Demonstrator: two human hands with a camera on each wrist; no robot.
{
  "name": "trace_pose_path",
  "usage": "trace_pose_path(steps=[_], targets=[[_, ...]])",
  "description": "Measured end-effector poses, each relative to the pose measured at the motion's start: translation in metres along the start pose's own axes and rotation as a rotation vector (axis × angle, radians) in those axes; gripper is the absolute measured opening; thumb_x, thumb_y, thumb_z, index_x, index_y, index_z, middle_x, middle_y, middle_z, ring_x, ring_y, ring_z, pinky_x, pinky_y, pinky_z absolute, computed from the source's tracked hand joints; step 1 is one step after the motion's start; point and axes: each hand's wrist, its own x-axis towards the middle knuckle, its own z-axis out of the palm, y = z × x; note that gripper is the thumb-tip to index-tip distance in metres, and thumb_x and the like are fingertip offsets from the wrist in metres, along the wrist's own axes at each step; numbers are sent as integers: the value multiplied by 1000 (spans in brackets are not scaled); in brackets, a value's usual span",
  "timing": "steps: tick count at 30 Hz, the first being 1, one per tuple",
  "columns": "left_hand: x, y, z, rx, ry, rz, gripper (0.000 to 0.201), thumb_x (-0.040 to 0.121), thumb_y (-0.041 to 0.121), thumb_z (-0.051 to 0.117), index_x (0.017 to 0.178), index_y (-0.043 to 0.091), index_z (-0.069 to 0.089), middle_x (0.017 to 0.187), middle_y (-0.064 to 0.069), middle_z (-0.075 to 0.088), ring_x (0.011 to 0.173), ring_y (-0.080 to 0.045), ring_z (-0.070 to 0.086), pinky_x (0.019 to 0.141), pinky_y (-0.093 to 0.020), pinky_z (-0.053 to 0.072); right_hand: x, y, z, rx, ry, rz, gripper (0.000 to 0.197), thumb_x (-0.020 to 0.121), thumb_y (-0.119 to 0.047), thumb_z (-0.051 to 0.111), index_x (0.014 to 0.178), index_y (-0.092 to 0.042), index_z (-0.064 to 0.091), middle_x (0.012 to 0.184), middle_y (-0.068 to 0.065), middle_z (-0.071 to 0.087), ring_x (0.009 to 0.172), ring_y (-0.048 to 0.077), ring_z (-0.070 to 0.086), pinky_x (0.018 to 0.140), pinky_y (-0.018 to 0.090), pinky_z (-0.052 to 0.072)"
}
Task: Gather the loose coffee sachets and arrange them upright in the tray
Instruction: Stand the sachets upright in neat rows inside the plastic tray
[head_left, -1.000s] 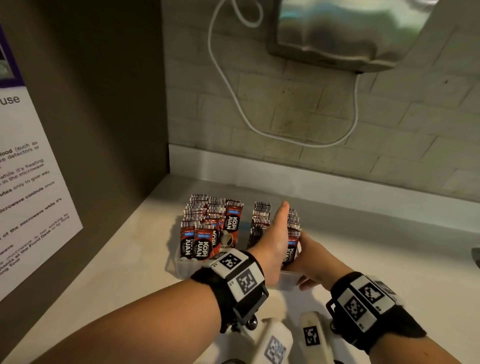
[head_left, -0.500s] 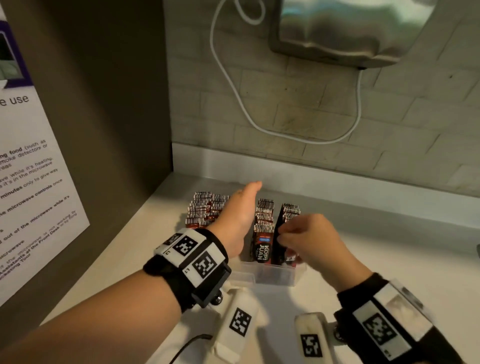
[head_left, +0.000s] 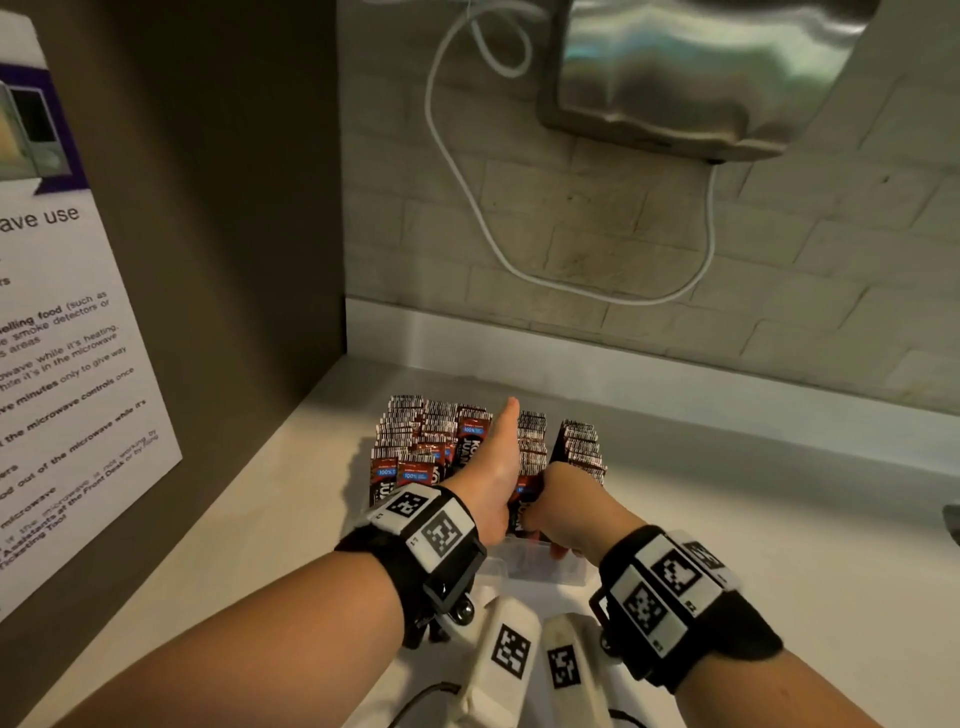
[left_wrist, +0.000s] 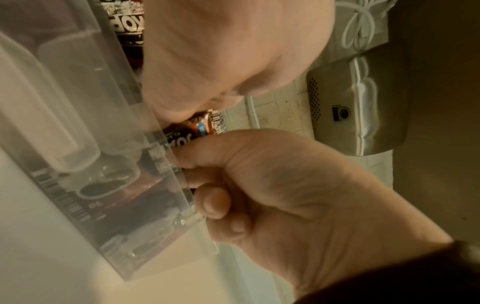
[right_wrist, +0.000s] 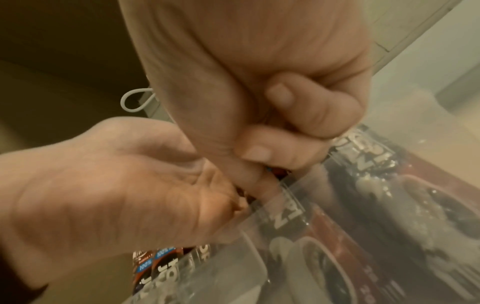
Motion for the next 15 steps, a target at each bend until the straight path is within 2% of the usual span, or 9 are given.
trace_pose_path(steps=[3, 7, 9, 11, 12, 14, 15], targets=[[2, -1, 1, 6, 10, 24, 73, 94, 68, 26, 154, 30, 11, 162, -1, 13, 146, -26, 19, 117, -50, 22, 0, 1, 0, -6, -2, -15, 20, 93, -5, 48, 74, -10, 48, 66, 3, 56, 34, 7, 51, 31, 16, 34], [-8, 3, 1, 53, 3, 64, 69, 97, 62, 25, 154, 26, 11, 161, 1, 14, 147, -21, 16, 115, -38, 19, -5, 2, -4, 77, -9, -11, 13, 90, -5, 52, 78, -9, 52, 70, 6, 64, 36, 8, 56, 34, 19, 36], [-18, 10, -4, 88, 1, 111, 71, 97, 60, 28, 154, 22, 11, 161, -1, 15, 147, -20, 17, 116, -36, 17, -8, 4, -10, 118, 54, -24, 12, 87, -5, 56, 76, -6, 57, 67, 10, 68, 40, 13, 60, 38, 22, 44], [-25, 20, -13, 125, 19, 193, 69, 97, 56, 36, 152, 18, 23, 158, -7, 27, 144, -23, 27, 116, -37, 19, -12, 5, -17, 165, 171, -41, 11, 84, -9, 61, 76, -1, 63, 64, 13, 70, 47, 19, 65, 45, 26, 52], [-30, 26, -19, 139, 29, 254, 62, 97, 51, 40, 148, 16, 33, 151, -10, 37, 139, -24, 36, 115, -37, 26, -15, 4, -22, 201, 237, -63, 11, 83, -9, 62, 76, -1, 64, 63, 14, 70, 47, 19, 66, 43, 24, 50], [-41, 39, -34, 183, 81, 429, 34, 99, 34, 47, 126, 14, 53, 131, -10, 57, 122, -22, 53, 104, -34, 39, -20, -3, -31, 310, 369, -138, 4, 80, -7, 62, 77, -6, 64, 66, 14, 70, 47, 20, 66, 40, 20, 43], [-44, 44, -43, 224, 144, 522, 22, 98, 26, 50, 116, 16, 58, 122, -7, 62, 115, -20, 57, 100, -33, 42, -19, -9, -35, 356, 432, -180, 6, 80, -6, 62, 77, -11, 62, 71, 13, 70, 50, 22, 67, 43, 23, 46]])
